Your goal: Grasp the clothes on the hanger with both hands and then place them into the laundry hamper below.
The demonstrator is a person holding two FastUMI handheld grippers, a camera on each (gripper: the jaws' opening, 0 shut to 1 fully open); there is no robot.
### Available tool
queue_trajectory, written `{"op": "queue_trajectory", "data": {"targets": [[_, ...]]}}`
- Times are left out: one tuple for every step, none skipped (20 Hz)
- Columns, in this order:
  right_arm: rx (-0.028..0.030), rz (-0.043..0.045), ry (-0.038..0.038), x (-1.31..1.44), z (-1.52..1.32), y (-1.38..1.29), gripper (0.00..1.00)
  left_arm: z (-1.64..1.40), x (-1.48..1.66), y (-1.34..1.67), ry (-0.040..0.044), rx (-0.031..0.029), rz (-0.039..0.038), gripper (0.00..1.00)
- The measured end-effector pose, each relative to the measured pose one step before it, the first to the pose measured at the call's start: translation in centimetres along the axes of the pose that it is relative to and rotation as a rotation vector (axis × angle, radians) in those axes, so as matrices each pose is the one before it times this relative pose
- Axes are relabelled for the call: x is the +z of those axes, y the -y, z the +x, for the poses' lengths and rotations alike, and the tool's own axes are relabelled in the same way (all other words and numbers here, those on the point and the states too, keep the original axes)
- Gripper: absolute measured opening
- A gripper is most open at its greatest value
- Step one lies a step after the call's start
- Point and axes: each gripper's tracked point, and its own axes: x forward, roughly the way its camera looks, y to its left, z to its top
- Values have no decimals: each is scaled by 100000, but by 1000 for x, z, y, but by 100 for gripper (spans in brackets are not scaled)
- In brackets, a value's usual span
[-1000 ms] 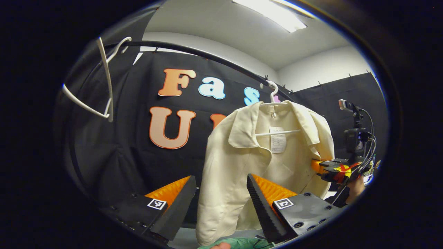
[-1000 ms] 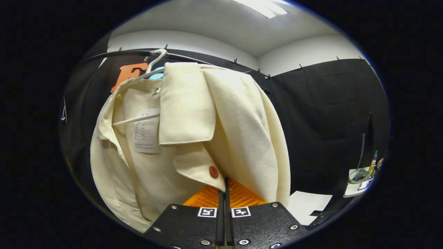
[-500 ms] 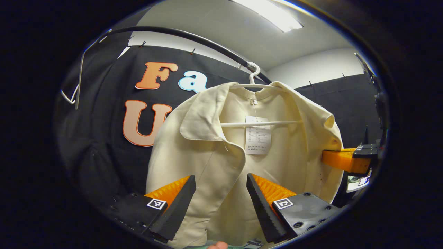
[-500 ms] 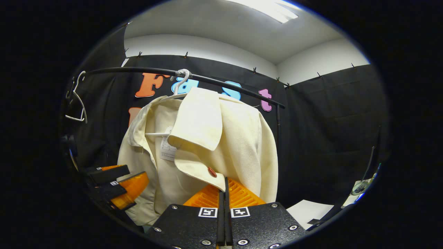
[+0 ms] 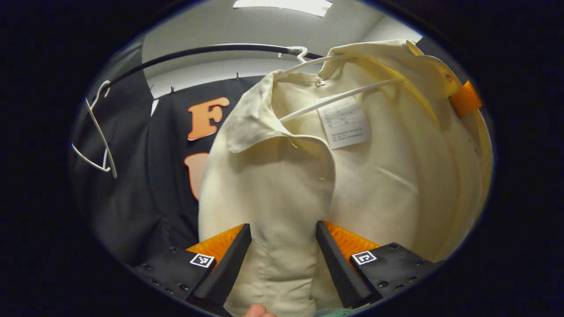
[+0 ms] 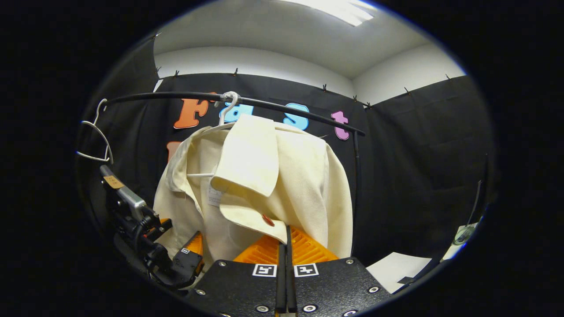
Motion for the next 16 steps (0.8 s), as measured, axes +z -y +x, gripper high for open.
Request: {"op": "queue_trajectory", "data": {"targets": [[122, 508, 54, -40, 124, 49, 0, 774, 31, -641, 652, 1975, 2068, 97], [71, 430, 120, 15, 13, 56, 0, 801, -346, 15, -1385, -581, 1017, 97], [5, 74, 154, 31, -29, 101, 0, 387, 14, 546, -460, -3026, -1089, 97], [-5, -54, 188, 114, -160, -71, 0, -282, 373, 1215, -29, -6253, -3465, 97], [129, -7, 214, 101, -136, -58, 0, -741, 795, 1506, 1538, -6616, -4239, 100], [196, 180, 235, 122, 13, 12, 0, -830, 592, 1156, 536, -4430, -3396, 98], [115, 239, 167, 62, -8, 97, 0, -675, -197, 922, -1050, -1457, -1501, 97], [-122, 183, 31, 7, 112, 185, 0, -265, -800, 127, -1606, 1298, 576, 99], [-242, 223, 91, 18, 51, 104, 0, -18, -1006, -91, -1575, 2270, 1686, 97], [-100, 189, 61, 24, 150, -39, 0, 508, -1159, -112, -2271, 2131, 2722, 97], [65, 119, -59, 67, 64, 3, 1, 562, -1118, -246, -1936, 2144, 4197, 97], [139, 214, 24, 98, 0, 16, 1, 525, -1032, -71, -2019, 1579, 4685, 97], [187, 36, 49, 86, 24, -40, 1, 275, -860, 158, -1520, 974, 4086, 97], [13, -271, 37, 45, -63, 27, 1, 113, -570, -194, -1594, 1634, 3333, 97], [-18, -442, 92, 52, -74, 6, 1, 237, -38, -346, 318, 2121, 1979, 98], [0, -274, -16, 33, -103, 40, 0, -28, 3, -309, 747, 2459, 843, 98]]}}
